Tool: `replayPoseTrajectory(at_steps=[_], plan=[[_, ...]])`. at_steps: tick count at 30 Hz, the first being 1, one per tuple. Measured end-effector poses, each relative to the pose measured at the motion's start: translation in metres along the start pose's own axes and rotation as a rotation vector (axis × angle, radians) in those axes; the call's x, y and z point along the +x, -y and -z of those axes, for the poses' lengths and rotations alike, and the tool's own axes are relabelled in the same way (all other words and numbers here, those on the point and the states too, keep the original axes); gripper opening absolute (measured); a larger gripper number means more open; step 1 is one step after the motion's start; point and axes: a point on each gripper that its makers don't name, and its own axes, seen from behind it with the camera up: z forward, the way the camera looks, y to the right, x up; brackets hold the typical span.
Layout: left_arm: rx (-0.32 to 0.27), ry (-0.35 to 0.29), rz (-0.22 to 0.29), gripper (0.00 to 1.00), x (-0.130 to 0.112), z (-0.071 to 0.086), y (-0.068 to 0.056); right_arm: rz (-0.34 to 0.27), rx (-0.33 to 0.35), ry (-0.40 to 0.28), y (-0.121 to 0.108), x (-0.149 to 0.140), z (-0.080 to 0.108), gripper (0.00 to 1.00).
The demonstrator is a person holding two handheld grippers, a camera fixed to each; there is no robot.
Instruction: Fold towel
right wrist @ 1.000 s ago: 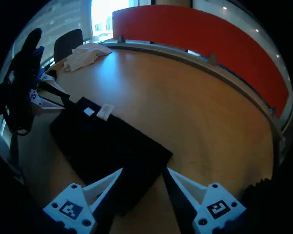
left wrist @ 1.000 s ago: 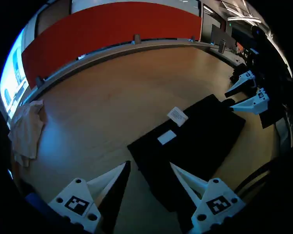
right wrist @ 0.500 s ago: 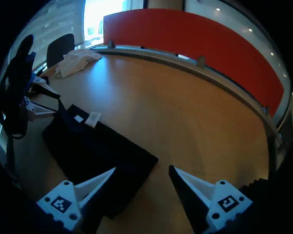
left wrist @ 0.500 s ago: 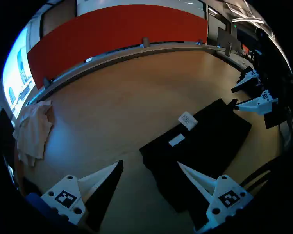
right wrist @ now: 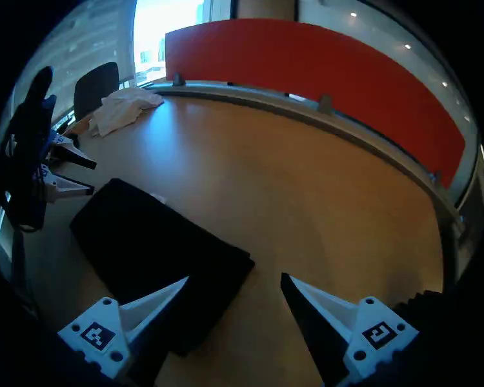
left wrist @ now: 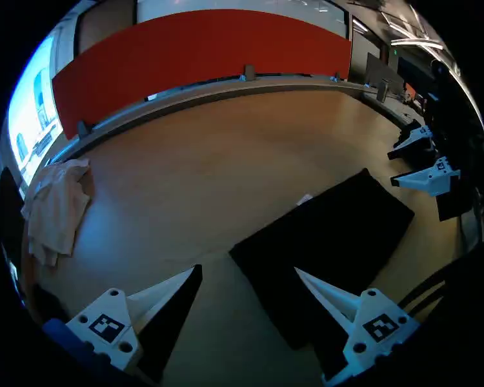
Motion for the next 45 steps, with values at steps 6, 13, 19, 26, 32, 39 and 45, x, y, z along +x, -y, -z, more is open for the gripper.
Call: replayPoseTrajectory(at_steps=[6,13,19,26,32,39,45], plan=[[-0.004,0.001,0.004,0.94,-0.003,0.003,-0.002,0.010,0.007,0.003,0.004,-0.005,0.005,1.00],[0.001,-0.002,0.019,0.94,-0.009,0.010,-0.003,0.010,0.015,0.000,0.009,-0.009,0.013,1.00],[0.009,-0.008,0.045,0.95,-0.014,0.020,-0.003,0.001,0.018,-0.006,0.014,-0.013,0.021,1.00],[0.017,-0.007,0.063,0.94,-0.025,0.028,-0.006,-0.008,0.017,-0.003,0.021,-0.022,0.029,1.00],[0.027,-0.007,0.070,0.95,-0.034,0.037,-0.010,-0.019,0.016,-0.002,0.026,-0.031,0.038,1.00],[0.035,-0.008,0.104,0.95,-0.047,0.048,-0.016,-0.032,0.010,-0.007,0.028,-0.037,0.047,1.00],[0.049,-0.006,0.115,0.95,-0.054,0.052,-0.016,-0.026,0.015,-0.004,0.027,-0.040,0.049,1.00]])
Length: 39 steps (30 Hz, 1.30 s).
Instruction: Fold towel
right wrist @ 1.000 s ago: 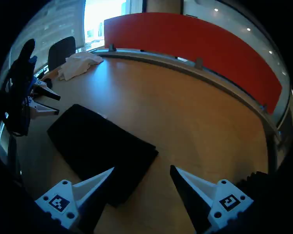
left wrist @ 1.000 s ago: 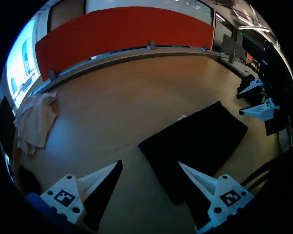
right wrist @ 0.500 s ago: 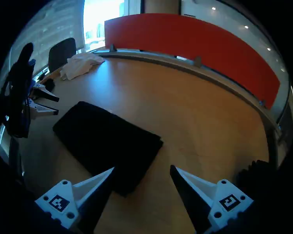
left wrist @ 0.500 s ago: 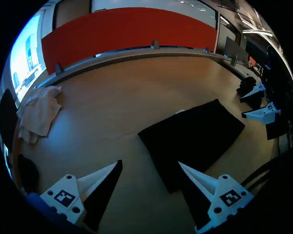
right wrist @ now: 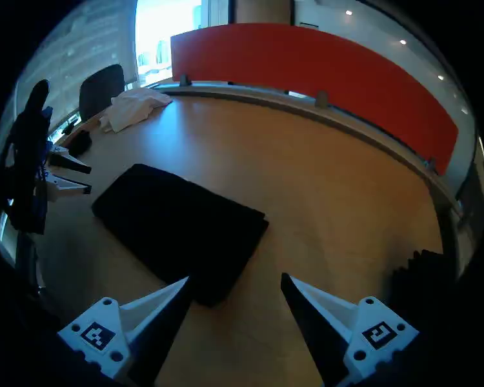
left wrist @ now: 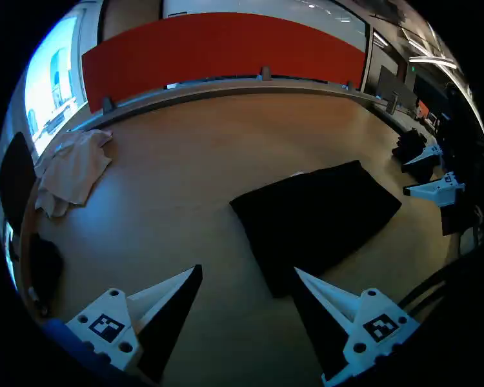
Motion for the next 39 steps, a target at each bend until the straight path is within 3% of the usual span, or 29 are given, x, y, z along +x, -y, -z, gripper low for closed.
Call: replayPoseTrajectory(at_steps=[6,18,30,39], plan=[[0.026,-0.010,0.018,0.95,-0.002,0.005,0.005,0.027,0.019,-0.002,0.002,0.001,0.000,1.00],[0.105,-0.047,0.100,0.94,-0.007,0.021,0.024,0.085,0.070,0.002,0.005,0.003,-0.004,1.00],[0.180,-0.145,0.208,0.94,0.001,0.039,0.050,0.136,0.111,0.022,0.007,-0.003,-0.005,1.00],[0.196,-0.195,0.188,0.94,0.006,0.046,0.054,0.164,0.130,0.044,0.008,-0.010,-0.008,1.00]])
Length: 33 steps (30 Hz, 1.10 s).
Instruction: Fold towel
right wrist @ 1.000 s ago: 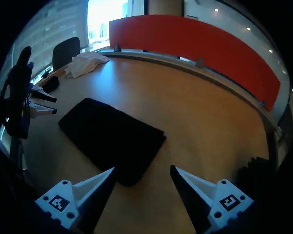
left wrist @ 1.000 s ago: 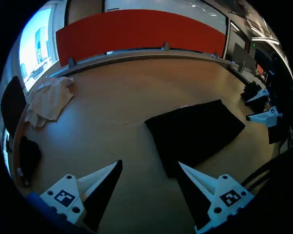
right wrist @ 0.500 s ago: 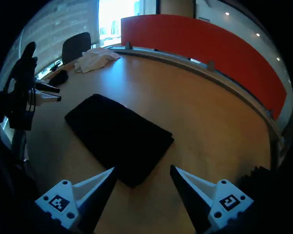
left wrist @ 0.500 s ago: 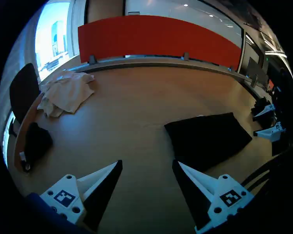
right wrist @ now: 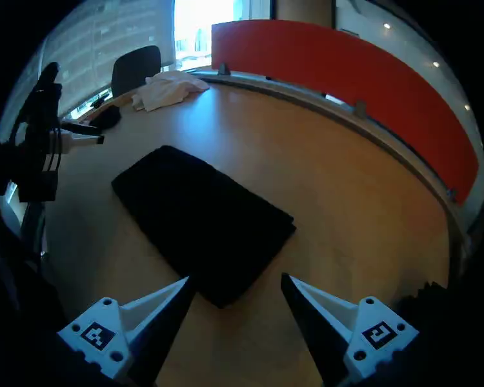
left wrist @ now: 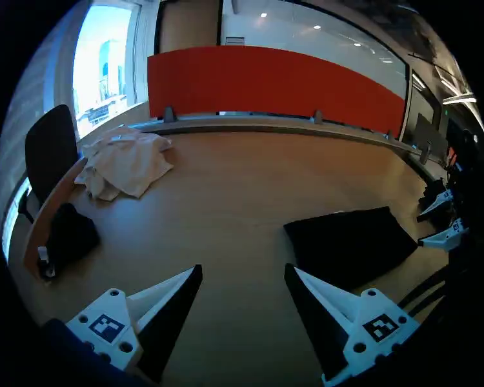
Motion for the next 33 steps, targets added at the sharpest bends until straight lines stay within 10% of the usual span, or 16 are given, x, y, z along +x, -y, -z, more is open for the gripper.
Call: replayPoseTrajectory(at_steps=[13,33], plan=[[0.017,-0.053,-0.009,0.94,0.003,0.009,0.008,0.076,0.050,0.050,0.009,-0.021,-0.009,0.95],[0.030,-0.044,-0.028,0.94,-0.005,0.017,0.020,0.064,0.092,0.075,0.018,-0.026,-0.010,0.37]])
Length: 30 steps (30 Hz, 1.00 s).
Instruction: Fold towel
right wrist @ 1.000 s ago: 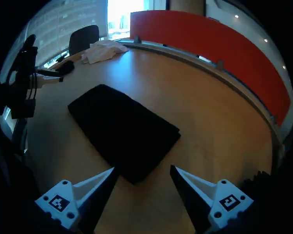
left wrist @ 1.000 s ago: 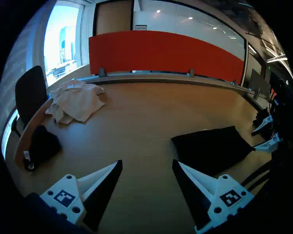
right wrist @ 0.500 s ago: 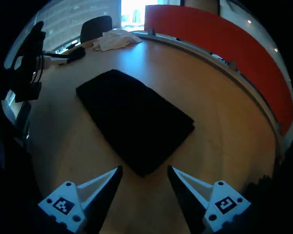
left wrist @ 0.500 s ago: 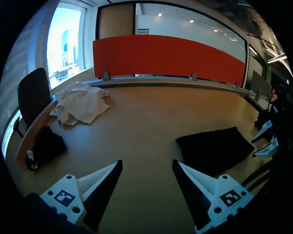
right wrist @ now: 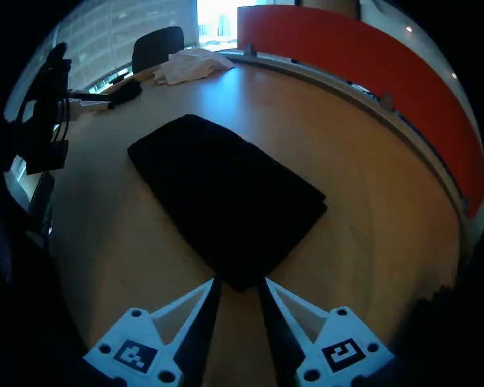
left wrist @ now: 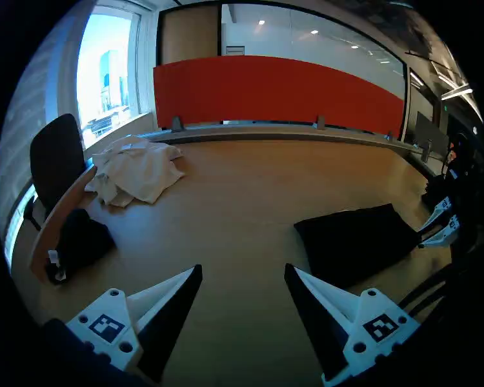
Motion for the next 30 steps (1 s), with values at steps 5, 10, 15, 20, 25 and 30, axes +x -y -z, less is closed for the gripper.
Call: replayPoseTrajectory(at_steps=[5,10,15,20,25,30], plan=[[-0.001,0.003,-0.004,0.95,-0.001,0.002,0.001,-0.001,0.001,-0.003,0.001,0.000,0.002,0.21],[0.002,0.003,-0.004,0.94,-0.001,0.002,0.004,-0.008,-0.007,0.001,-0.001,-0.002,0.001,0.07],[0.002,0.003,-0.007,0.94,0.000,0.003,0.006,-0.023,-0.010,0.002,-0.002,-0.004,0.002,0.05],[0.001,0.002,-0.011,0.94,0.000,0.003,0.006,-0.048,-0.028,-0.006,-0.006,-0.001,0.004,0.05],[-0.003,0.000,-0.012,0.94,0.002,0.002,0.005,-0.069,-0.035,-0.036,-0.007,0.008,0.009,0.05],[-0.004,0.001,-0.013,0.94,0.002,0.002,0.006,-0.071,-0.046,-0.078,-0.009,0.025,0.019,0.05]])
